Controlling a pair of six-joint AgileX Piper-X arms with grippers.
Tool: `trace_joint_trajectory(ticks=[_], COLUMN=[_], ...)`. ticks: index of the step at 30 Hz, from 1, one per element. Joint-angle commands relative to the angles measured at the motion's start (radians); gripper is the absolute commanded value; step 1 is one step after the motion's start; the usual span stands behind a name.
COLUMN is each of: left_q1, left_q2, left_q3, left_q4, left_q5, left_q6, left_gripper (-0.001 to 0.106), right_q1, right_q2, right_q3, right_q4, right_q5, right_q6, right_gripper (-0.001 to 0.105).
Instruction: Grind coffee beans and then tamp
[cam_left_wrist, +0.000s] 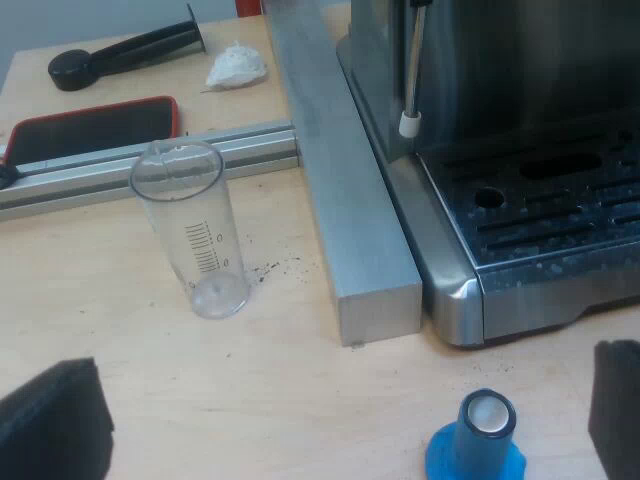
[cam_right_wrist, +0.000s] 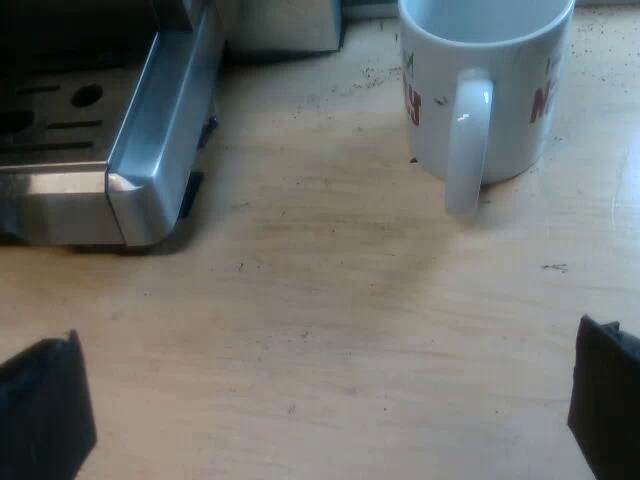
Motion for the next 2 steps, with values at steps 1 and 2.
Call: trace_joint_trajectory(ticks=[1,2], left_q1=[0.002,0.002], left_q2=[-0.140,-0.140], left_q3=[0.001,0.001], left_q4=[-0.016,-0.016], left_q5=[0.006,0.006], left_q6=[-0.002,-0.002], left_gripper=[0.105,0.105], right_q1=[0.000,0.000], right_q2=[-0.044,-0.044], right_q3=[-0.007,-0.007], right_q4=[-0.008,-0.008], right_q5=[-0.009,-0.009], right_q6=[-0.010,-0.010], right_gripper=[0.102,0.102])
